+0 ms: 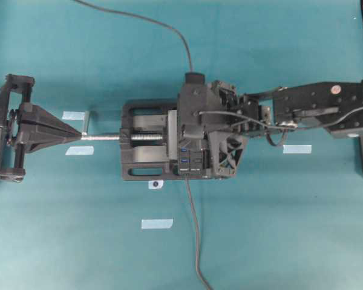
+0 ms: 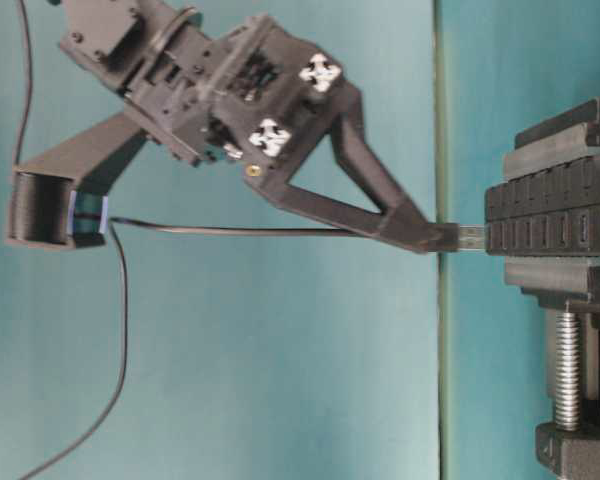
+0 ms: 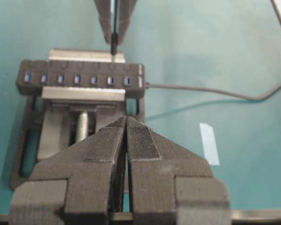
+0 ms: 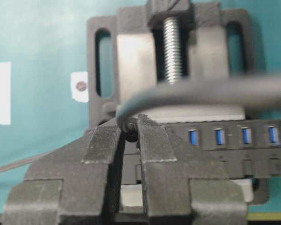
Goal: Insert the USB into the front port of the fixed hub.
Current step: 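Carry the held plug to the hub's front port with the right gripper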
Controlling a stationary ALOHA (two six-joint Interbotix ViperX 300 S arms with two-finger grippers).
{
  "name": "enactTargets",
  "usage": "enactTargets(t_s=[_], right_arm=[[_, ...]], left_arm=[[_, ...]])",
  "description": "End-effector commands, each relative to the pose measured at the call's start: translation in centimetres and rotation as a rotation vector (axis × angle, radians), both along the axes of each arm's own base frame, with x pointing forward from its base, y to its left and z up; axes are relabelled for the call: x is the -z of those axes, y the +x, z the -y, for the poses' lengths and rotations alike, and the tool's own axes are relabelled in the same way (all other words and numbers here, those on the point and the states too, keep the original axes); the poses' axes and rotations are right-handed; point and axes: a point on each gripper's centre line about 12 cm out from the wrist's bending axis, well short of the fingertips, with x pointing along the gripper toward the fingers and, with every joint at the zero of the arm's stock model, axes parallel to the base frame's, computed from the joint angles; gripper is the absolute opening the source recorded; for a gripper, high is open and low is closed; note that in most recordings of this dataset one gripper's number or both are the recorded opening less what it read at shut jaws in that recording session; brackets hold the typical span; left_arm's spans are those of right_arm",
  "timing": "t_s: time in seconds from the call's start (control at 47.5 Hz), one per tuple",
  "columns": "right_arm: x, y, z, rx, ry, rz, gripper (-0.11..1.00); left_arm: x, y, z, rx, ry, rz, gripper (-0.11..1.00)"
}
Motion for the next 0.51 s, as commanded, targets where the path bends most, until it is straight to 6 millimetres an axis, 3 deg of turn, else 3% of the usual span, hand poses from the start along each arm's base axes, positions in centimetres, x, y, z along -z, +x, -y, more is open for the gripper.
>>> enactTargets(t_s=[0.0, 0.485], right_arm=[[-1.1, 0.5, -0.4, 0.0, 0.01, 0.037, 0.09], [0.1, 0.6, -1.2, -0.017, 0.012, 0.007, 0.09]], left_arm=[[-0.5, 0.2, 0.0, 0.001, 0.0, 0.015, 0.0], [-0.5, 0.2, 0.0, 0.001, 0.0, 0.015, 0.0]])
